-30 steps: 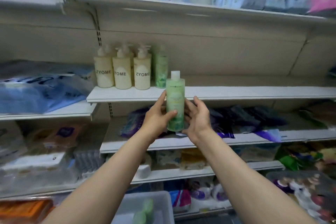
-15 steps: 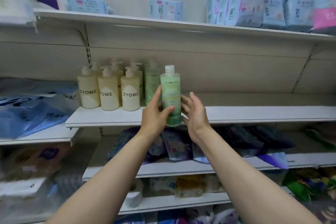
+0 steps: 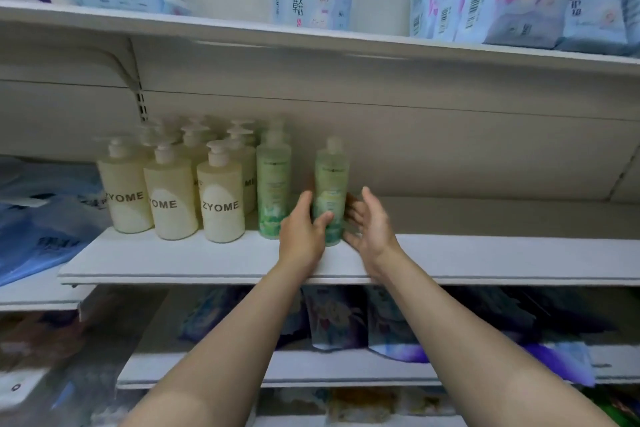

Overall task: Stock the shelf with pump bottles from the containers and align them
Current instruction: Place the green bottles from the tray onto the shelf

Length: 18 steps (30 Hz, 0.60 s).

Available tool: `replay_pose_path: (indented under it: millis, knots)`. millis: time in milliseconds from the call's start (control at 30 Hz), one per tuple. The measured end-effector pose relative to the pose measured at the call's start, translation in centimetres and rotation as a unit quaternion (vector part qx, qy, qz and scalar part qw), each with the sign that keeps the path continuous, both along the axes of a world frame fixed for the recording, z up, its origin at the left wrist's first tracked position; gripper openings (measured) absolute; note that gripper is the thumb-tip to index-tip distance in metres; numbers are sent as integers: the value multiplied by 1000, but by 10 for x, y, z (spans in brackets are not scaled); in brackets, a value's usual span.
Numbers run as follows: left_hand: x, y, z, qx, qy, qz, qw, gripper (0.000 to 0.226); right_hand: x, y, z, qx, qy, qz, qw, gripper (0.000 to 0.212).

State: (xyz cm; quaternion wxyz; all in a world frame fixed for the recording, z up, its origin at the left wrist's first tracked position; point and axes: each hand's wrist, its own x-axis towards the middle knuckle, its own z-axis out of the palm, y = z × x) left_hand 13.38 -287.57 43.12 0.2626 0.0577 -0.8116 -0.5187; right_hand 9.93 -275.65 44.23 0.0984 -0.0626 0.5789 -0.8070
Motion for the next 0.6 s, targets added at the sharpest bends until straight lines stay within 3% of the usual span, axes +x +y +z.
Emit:
replay_pose_path:
  millis: [167, 233, 300, 367, 467, 600]
  knots:
    - [-45, 5, 2, 11, -91, 70, 993, 12, -40, -10, -4, 39, 18, -16, 999, 40]
    - [-64, 7, 3, 43, -70, 50, 995, 49, -58, -16, -4, 55, 18, -33, 998, 41]
    - [-81, 7, 5, 17, -36, 29, 999, 68, -76, -23, -1, 69, 14, -53, 996, 36]
    - [-101, 5, 3, 16, -21, 39, 999, 70, -95, -31, 2, 77, 18, -55, 995, 33]
    - [-130, -1, 2, 63, -3, 49, 997, 68, -117, -42, 3, 75, 63, -31, 995, 45]
    - [-159, -15, -1, 43, 19, 62, 997, 72, -145, -56, -1, 59, 68, -35, 995, 38]
